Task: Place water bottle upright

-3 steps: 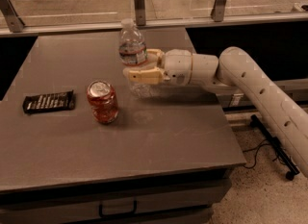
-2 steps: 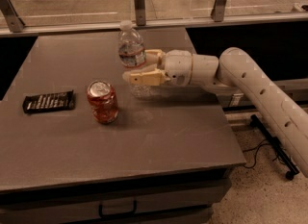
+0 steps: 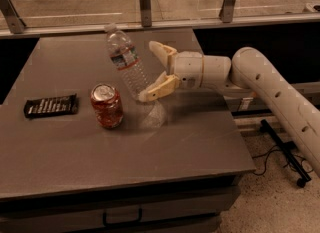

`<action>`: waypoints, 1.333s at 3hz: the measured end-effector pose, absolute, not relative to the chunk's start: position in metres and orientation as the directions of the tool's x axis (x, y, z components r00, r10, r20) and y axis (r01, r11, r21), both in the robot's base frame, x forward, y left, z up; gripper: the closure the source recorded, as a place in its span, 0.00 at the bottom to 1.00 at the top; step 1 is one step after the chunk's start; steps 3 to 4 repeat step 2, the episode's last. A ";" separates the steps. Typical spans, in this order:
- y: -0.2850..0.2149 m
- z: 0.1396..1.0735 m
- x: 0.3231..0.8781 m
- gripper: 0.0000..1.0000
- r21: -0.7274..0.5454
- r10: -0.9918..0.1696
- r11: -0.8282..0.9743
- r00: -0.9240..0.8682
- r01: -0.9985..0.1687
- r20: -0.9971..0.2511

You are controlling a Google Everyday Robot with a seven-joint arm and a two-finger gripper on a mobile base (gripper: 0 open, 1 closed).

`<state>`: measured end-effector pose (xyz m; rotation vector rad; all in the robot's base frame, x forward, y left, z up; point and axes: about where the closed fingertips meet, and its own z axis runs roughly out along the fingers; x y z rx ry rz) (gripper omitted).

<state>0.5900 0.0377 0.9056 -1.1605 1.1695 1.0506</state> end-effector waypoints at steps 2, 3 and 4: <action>0.029 0.909 0.588 0.00 -0.116 -0.033 0.113 0.113 -0.987 -0.993; 0.029 0.909 0.588 0.00 -0.116 -0.033 0.113 0.113 -0.987 -0.993; 0.029 0.909 0.588 0.00 -0.116 -0.033 0.113 0.113 -0.987 -0.993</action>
Offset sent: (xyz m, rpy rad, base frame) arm -0.0009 -0.0190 0.0037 -0.0659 0.0019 -0.0092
